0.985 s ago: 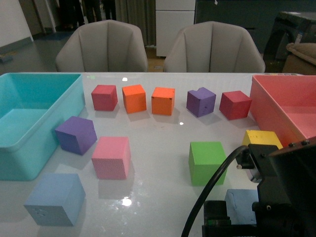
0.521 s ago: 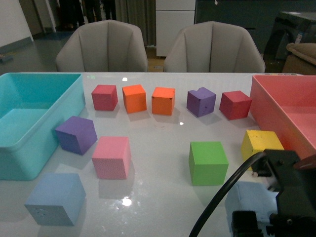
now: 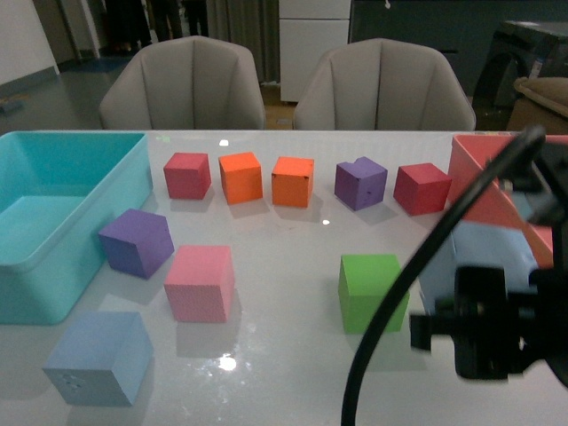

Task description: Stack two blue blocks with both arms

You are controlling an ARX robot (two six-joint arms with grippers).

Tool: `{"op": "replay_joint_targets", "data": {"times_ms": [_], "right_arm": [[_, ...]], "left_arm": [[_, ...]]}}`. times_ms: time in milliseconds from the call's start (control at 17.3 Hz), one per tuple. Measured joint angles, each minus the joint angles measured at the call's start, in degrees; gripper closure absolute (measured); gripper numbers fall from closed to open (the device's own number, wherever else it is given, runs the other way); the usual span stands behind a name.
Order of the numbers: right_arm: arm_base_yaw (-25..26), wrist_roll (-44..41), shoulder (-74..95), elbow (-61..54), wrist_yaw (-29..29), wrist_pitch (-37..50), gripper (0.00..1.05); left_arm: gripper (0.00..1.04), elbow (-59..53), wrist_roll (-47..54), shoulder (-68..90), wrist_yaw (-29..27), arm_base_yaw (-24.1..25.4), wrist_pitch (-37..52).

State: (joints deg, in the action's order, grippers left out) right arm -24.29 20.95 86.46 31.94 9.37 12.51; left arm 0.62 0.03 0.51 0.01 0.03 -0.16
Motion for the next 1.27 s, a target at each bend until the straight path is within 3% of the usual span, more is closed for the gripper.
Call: {"op": "replay_joint_targets", "data": {"times_ms": [348, 637, 1274], "right_arm": [[1.5, -6.0, 15.3, 25.3, -1.6, -8.0, 0.64], [-1.5, -7.5, 34.6, 51.5, -3.6, -17.2, 0.64], [-3.4, -1.0, 57.8, 78.8, -4.9, -33.1, 0.65]], "left_arm": [[0.07, 0.0, 0.0, 0.0, 0.0, 0.0, 0.0], [0.07, 0.0, 0.0, 0.0, 0.0, 0.0, 0.0], [0.07, 0.0, 0.0, 0.0, 0.0, 0.0, 0.0]]}}
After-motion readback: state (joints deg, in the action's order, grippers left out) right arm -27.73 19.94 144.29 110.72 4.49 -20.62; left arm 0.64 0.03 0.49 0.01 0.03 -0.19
